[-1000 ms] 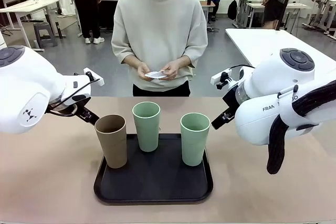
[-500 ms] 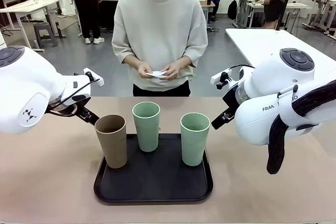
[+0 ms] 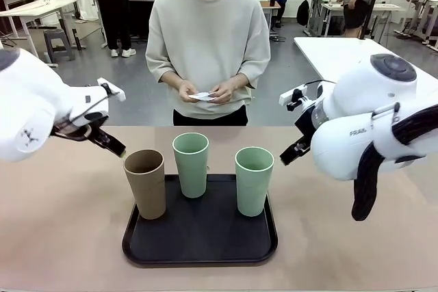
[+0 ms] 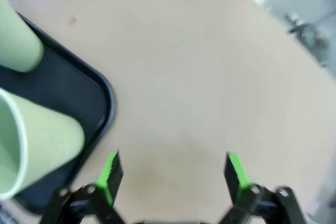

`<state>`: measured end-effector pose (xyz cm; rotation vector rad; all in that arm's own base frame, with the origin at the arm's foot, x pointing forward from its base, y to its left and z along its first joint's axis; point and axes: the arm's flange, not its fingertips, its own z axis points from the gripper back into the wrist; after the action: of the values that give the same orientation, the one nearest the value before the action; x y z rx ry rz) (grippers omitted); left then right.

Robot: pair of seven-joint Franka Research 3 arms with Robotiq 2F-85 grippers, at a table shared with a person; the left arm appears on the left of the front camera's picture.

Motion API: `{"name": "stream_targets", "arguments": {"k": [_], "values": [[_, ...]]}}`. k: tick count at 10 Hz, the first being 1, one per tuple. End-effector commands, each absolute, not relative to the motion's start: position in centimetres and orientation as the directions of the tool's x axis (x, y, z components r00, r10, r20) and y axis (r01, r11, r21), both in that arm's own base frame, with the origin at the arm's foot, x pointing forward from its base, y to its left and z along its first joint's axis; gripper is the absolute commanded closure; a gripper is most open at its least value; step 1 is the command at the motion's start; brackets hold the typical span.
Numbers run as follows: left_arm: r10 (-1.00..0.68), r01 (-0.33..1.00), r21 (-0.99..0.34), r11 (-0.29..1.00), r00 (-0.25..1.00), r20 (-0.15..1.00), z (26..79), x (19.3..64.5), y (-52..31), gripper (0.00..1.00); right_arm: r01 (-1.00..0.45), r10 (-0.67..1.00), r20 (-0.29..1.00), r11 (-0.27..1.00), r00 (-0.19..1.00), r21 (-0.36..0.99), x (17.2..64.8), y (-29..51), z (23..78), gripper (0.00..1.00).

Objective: Place coasters on the table and set cups on them.
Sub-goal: Pick up one Reusable plastic cup and place it on a coaster set by the human.

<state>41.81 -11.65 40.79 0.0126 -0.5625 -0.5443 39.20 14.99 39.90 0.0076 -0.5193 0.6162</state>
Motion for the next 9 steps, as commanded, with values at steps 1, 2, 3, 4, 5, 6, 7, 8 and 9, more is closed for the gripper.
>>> {"name": "stream_targets", "arguments": {"k": [1, 2, 3, 4, 5, 6, 7, 8, 9], "values": [[-0.52, 0.505, 0.162, 0.848, 0.732, 0.44, 45.1, 39.8, -11.0, 0.0, -0.524, 0.548, 0.377, 0.834, 0.747, -0.174, 36.7, 13.8, 43.9, 0.0], [-0.539, 0.544, 0.1, 0.833, 0.757, 0.37, 46.2, 37.9, -11.0, 0.0, -0.532, 0.541, 0.315, 0.838, 0.78, -0.122, 34.5, 13.6, 45.3, 0.0], [-0.57, 0.592, 0.019, 0.806, 0.765, 0.299, 47.5, 35.3, -11.2, 0.0, -0.554, 0.554, 0.257, 0.829, 0.792, -0.077, 32.2, 14.1, 46.5, 0.0], [-0.574, 0.597, -0.021, 0.802, 0.78, 0.251, 48.1, 32.7, -11.6, 0.0, -0.558, 0.563, 0.209, 0.825, 0.799, -0.088, 29.1, 14.7, 48.1, 0.0], [-0.556, 0.571, -0.023, 0.82, 0.807, 0.2, 48.7, 30.1, -11.5, 0.0, -0.546, 0.56, 0.172, 0.829, 0.811, -0.125, 25.0, 15.5, 49.4, 0.0], [-0.544, 0.554, -0.01, 0.832, 0.821, 0.175, 49.2, 27.9, -11.3, 0.0, -0.533, 0.554, 0.15, 0.831, 0.819, -0.157, 23.6, 16.2, 49.4, 0.0], [-0.524, 0.527, 0.028, 0.85, 0.838, 0.152, 49.3, 26.7, -11.3, 0.0, -0.532, 0.56, 0.117, 0.822, 0.82, -0.205, 22.7, 16.9, 48.9, 0.0], [-0.488, 0.476, 0.106, 0.873, 0.847, 0.213, 48.2, 26.9, -11.9, 0.0, -0.524, 0.579, 0.127, 0.796, 0.805, -0.303, 24.3, 16.3, 47.5, 0.0], [-0.572, 0.582, -0.018, 0.813, 0.803, 0.169, 50.1, 29.0, -12.0, 0.0, -0.544, 0.569, 0.133, 0.818, 0.812, -0.186, 23.6, 16.1, 49.7, 0.0]]}}
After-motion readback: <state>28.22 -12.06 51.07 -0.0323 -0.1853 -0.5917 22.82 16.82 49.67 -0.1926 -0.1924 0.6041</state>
